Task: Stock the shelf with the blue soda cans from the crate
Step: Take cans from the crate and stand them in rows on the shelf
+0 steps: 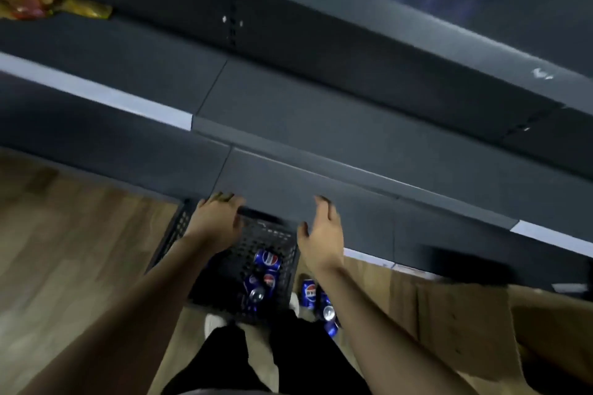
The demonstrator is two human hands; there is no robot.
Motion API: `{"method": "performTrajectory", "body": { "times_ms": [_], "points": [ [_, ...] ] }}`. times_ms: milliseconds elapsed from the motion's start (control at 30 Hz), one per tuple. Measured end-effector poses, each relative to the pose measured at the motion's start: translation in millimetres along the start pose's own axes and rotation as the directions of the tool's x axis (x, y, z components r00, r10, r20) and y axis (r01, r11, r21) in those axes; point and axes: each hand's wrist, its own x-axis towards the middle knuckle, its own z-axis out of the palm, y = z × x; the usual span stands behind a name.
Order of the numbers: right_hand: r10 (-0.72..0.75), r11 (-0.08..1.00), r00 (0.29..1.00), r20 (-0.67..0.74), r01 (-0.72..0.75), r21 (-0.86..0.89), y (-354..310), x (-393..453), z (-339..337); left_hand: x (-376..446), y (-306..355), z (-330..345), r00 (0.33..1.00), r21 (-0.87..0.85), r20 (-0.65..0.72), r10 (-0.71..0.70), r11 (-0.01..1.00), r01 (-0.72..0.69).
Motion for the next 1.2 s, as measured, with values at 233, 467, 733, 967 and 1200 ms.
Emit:
{"method": "performTrajectory", "body": {
  "times_ms": [233,467,733,967,1200],
  "points": [
    [0.003,0.977,0.93,0.367,0.075,-0.198,32,-22,78,-47,-49,64,0.933,-0.067,0.054,-0.355,0.931,0.358],
    [-0.095,0.95,0.816,0.57,0.246,-0.194,48,-12,152,-49,-71,115,0.869,-0.063,0.082,-0.489,0.867,0.494],
    [-0.176,0.907,0.743,0.646,0.377,-0.186,78,28,283,9,-137,219,0.862,0.005,0.093,-0.498,0.866,0.5],
    [-0.273,0.825,0.684,0.677,0.528,-0.201,105,79,432,67,-216,334,0.875,0.132,0.124,-0.468,0.882,0.453],
    [-0.387,0.59,0.543,0.745,0.767,-0.252,130,114,553,121,-276,434,0.874,0.342,0.218,-0.435,0.872,0.349]
  ]
}}
